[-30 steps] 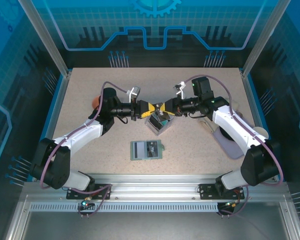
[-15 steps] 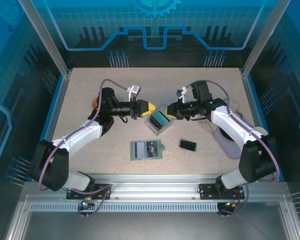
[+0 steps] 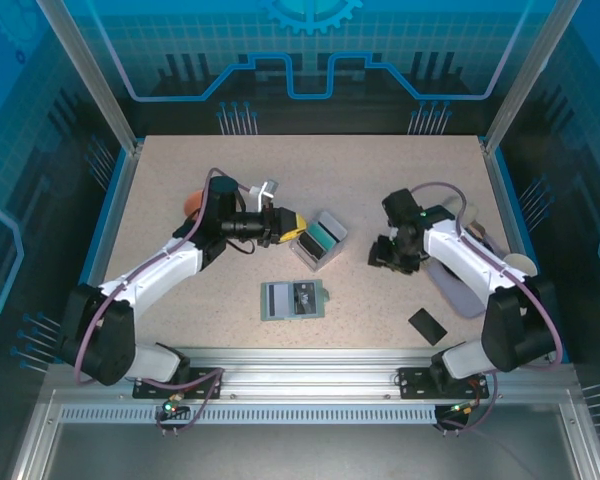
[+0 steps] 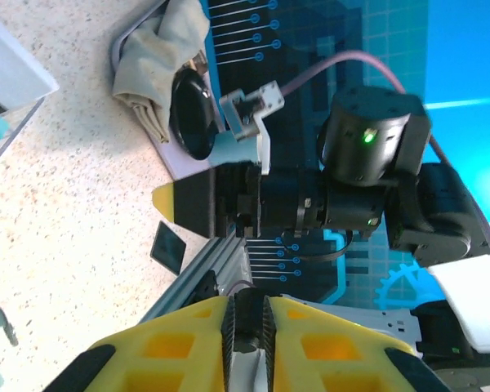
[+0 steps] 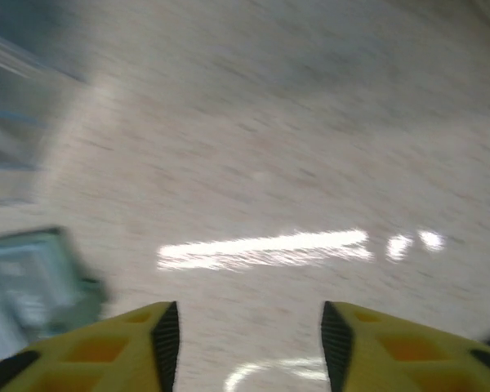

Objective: Put the credit cards into the card holder

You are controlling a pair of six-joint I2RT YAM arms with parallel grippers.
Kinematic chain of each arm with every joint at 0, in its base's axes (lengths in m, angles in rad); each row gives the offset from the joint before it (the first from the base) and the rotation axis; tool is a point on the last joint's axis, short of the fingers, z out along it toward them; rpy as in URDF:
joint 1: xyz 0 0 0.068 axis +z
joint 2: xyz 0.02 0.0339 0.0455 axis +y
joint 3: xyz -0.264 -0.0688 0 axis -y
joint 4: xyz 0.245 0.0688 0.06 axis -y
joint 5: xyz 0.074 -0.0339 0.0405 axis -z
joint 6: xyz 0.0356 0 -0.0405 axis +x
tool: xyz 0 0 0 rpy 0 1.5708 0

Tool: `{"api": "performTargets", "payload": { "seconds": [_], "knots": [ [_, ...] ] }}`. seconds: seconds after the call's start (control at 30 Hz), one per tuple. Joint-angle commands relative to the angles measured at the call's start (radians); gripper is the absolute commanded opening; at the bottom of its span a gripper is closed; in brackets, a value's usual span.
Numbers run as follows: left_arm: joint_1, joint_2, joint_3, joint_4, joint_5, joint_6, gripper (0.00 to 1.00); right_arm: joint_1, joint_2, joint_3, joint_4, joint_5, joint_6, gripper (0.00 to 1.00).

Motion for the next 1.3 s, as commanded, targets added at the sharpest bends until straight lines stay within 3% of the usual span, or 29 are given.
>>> {"api": "performTargets", "payload": {
  "seconds": [0.0, 0.1, 0.2, 0.33, 0.63, 0.83, 0.97, 1.13, 1.2, 1.27],
  "knots": [
    [-0.005, -0.046, 0.039, -0.131, -0.031, 0.107, 0.21, -0.012, -0.087, -0.070, -0.141, 0.179, 0.076, 0.53],
    [-0.005, -0.063, 0.033, -0.189, -0.070, 0.141, 0.34, -0.029, -0.184, -0.180, -0.166, 0.182, 0.211, 0.54],
    [-0.004, -0.074, 0.033, -0.209, -0.075, 0.168, 0.38, -0.052, -0.288, -0.307, -0.145, 0.162, 0.298, 0.60],
    [-0.005, -0.077, 0.037, -0.228, -0.086, 0.183, 0.53, -0.099, -0.360, -0.429, -0.029, 0.071, 0.329, 0.62],
    [-0.005, -0.081, 0.057, -0.285, -0.098, 0.224, 0.62, -0.165, -0.155, -0.427, 0.163, 0.030, 0.253, 0.60],
    [-0.004, -0.086, 0.043, -0.280, -0.115, 0.215, 0.65, -0.084, -0.046, -0.380, 0.223, -0.047, 0.238, 0.56],
    [-0.005, -0.078, 0.046, -0.282, -0.123, 0.211, 0.67, -0.032, 0.016, -0.354, 0.321, -0.182, 0.212, 0.54],
    [-0.005, -0.069, 0.048, -0.287, -0.123, 0.210, 0.67, 0.084, 0.106, -0.242, 0.359, -0.276, 0.090, 0.51],
    [-0.005, -0.066, 0.046, -0.284, -0.120, 0.210, 0.67, 0.139, 0.098, -0.161, 0.282, -0.205, 0.052, 0.50],
    [-0.005, -0.066, 0.046, -0.287, -0.117, 0.211, 0.67, 0.181, 0.041, -0.120, 0.219, -0.084, 0.044, 0.55]
  ]
}}
